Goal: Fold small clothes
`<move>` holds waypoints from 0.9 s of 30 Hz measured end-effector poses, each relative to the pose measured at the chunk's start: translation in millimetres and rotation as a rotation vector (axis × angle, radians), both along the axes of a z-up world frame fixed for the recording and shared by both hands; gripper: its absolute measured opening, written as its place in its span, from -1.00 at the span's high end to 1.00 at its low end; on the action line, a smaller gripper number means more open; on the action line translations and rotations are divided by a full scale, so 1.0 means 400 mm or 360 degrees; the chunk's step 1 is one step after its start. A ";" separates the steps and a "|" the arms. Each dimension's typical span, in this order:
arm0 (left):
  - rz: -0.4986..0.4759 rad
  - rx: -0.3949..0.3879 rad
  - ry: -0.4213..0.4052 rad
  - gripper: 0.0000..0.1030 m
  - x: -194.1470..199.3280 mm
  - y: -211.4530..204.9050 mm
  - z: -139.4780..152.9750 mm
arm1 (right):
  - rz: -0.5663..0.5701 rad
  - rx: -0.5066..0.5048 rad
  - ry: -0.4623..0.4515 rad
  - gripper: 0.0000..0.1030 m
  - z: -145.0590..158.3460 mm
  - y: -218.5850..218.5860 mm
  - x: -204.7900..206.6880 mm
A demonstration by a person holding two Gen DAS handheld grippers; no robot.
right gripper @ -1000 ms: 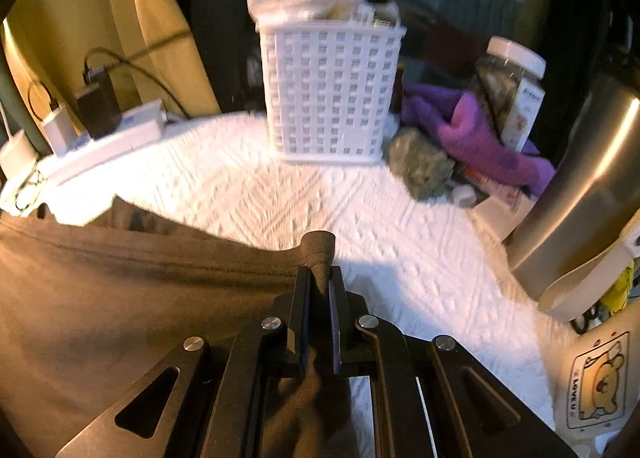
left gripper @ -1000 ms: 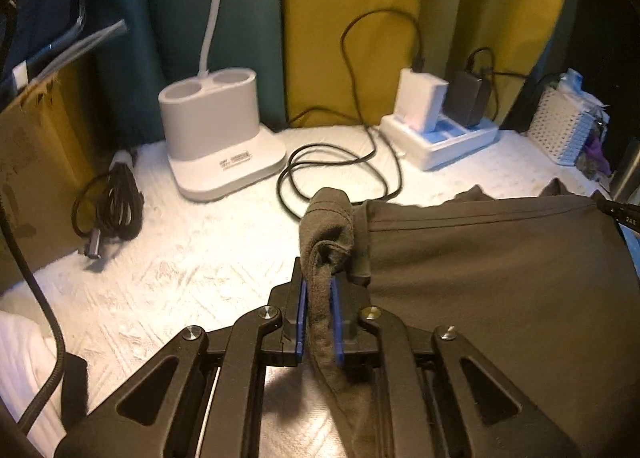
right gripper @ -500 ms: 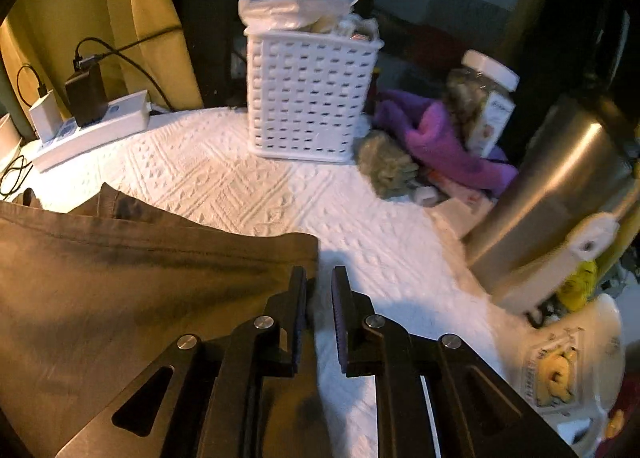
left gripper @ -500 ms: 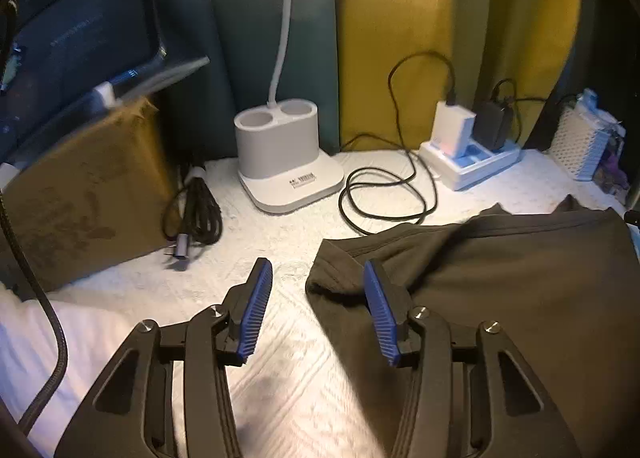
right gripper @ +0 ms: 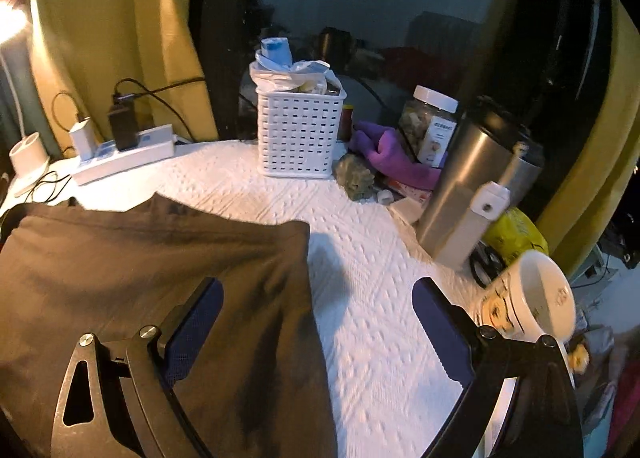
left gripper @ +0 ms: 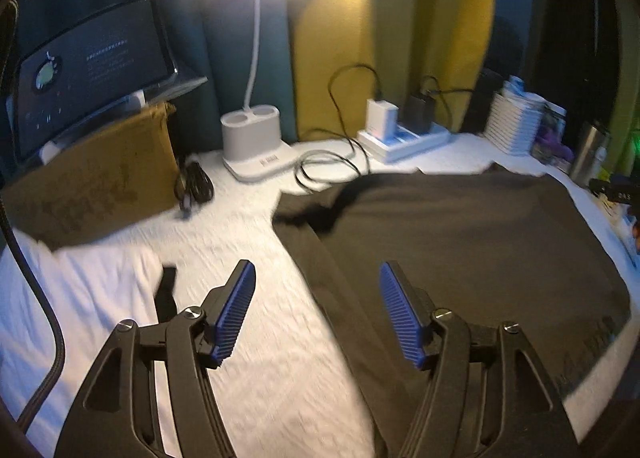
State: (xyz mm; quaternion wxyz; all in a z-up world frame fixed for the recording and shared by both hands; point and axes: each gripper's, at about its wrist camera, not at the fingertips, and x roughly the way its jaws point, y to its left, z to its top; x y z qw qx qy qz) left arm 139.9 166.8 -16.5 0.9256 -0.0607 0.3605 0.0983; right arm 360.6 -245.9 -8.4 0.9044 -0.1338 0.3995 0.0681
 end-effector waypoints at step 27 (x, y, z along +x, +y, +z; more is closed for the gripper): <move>-0.0131 -0.0101 0.0046 0.07 -0.230 -0.142 -0.120 | -0.0100 0.0107 0.0149 -0.64 -0.119 -0.188 -0.395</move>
